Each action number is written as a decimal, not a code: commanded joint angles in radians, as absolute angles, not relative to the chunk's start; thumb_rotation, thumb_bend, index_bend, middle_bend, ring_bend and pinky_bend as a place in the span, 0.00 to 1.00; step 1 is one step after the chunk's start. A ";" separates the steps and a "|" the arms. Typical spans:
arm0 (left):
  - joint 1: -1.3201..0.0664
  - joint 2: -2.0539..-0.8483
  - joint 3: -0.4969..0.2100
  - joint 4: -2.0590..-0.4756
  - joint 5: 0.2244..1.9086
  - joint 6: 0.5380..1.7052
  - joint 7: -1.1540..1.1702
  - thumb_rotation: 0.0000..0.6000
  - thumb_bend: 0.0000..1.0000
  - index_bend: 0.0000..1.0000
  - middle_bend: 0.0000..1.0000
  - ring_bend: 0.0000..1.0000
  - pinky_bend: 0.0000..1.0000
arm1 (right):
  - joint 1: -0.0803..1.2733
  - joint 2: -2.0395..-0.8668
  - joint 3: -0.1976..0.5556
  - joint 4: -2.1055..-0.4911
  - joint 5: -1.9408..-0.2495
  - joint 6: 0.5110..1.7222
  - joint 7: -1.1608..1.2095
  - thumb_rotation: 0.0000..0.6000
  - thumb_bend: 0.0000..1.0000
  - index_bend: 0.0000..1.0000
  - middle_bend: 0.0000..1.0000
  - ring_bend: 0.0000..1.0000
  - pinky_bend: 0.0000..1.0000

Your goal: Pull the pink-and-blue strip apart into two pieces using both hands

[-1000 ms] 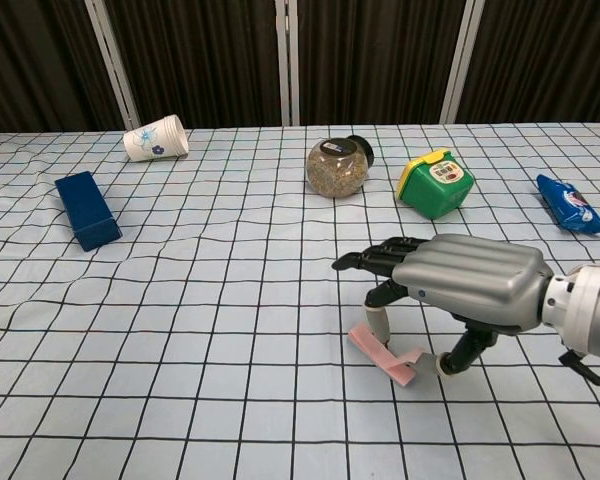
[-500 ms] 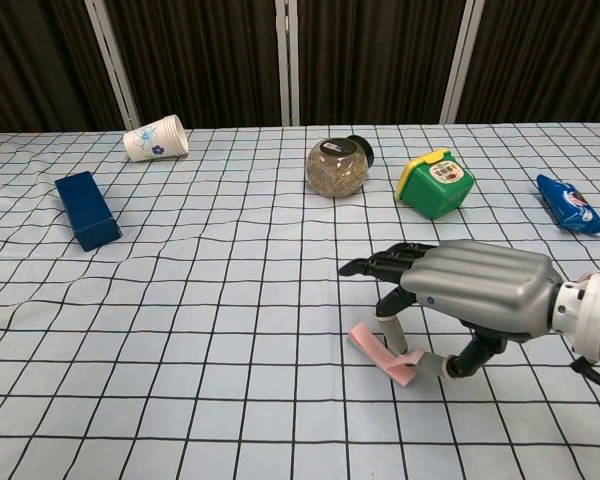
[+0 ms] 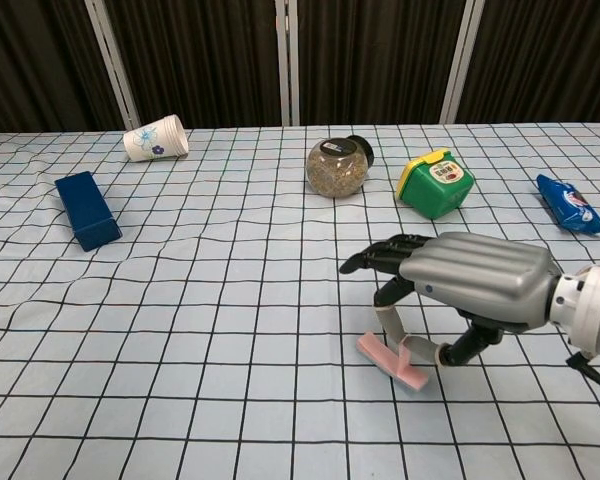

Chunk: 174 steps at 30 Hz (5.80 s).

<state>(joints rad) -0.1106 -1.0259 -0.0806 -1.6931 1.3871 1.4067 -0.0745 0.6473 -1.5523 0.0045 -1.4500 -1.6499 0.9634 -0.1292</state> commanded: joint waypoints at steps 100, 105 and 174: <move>-0.780 -1.501 -0.266 -1.702 0.864 0.826 -0.109 1.00 0.11 0.43 0.00 0.00 0.00 | 0.988 -1.546 0.338 -1.911 -0.728 1.132 -0.500 1.00 0.43 0.72 0.05 0.00 0.00; -0.790 -1.511 -0.269 -1.701 0.840 0.832 -0.092 1.00 0.16 0.45 0.00 0.00 0.00 | 0.991 -1.543 0.339 -1.917 -0.727 1.135 -0.500 1.00 0.43 0.72 0.05 0.00 0.00; -0.687 -1.421 -0.205 -1.548 0.945 0.874 -0.100 1.00 0.47 0.80 0.00 0.00 0.00 | 0.852 -1.268 0.253 -1.895 -0.861 1.102 -0.396 1.00 0.43 0.73 0.05 0.00 0.00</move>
<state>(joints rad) -0.7022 -1.4435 -0.2253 -1.5696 0.8987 0.8505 -0.1228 0.8659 -1.2826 0.2725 -1.9114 -0.8425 1.1127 -0.3994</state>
